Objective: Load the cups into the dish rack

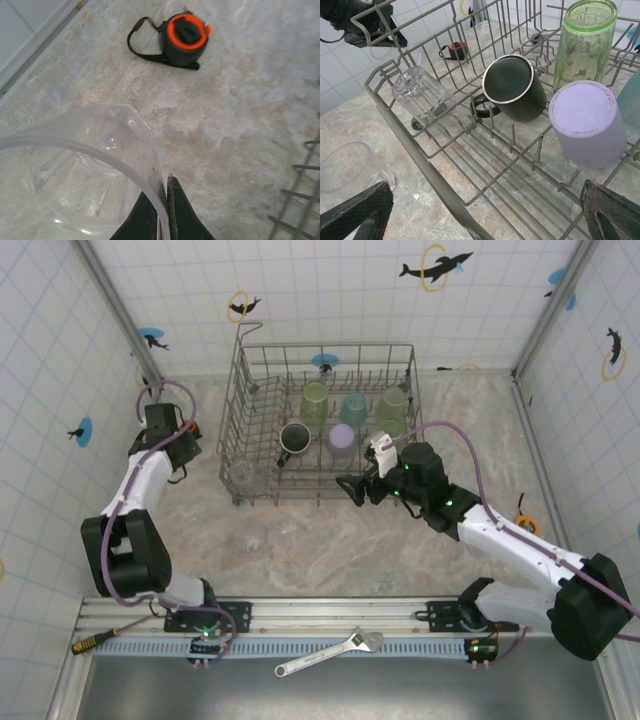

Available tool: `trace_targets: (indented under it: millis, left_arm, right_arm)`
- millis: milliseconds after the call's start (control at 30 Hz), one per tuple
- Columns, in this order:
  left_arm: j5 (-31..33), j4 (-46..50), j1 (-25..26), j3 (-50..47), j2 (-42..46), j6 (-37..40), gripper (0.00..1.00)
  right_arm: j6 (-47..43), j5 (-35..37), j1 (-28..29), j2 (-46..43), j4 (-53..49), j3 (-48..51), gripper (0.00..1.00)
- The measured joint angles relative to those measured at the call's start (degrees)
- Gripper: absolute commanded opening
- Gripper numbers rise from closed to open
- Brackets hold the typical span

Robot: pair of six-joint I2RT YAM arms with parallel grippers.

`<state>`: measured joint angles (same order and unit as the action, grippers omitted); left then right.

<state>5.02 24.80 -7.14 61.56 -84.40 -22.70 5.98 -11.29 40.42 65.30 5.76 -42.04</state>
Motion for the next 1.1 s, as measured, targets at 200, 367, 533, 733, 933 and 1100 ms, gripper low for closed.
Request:
trace_targets:
  millis: [200,367,533,733,933,1100]
  left_arm:
    - [-3.61,-1.55,0.0,-0.02,3.76,-1.16,0.0]
    - [-7.28,-6.62,0.0,-1.6,9.09,-1.57,0.0]
    - [-10.73,-12.04,0.0,-1.84,10.8,-2.32,0.0]
    - [-15.87,-15.23,0.0,-1.53,9.49,-4.92,0.0]
    - [-19.54,-22.05,0.0,-4.09,11.43,-7.37,0.0]
    - [-24.0,-28.02,0.0,-6.1,14.38,-8.87,0.0]
  right_arm:
    - [0.98,-0.42,0.02,0.7,-0.02,0.0,1.0]
    - [1.73,-0.55,0.02,1.29,-0.02,-0.02,1.0]
    - [2.14,-0.24,0.46,2.67,-0.09,-1.16,1.0]
    - [2.19,0.42,1.84,3.98,-0.17,-2.58,1.0]
    - [2.82,2.01,2.23,5.86,-2.23,-3.91,1.0]
    - [3.63,2.27,2.49,9.07,-3.96,-6.97,1.0]
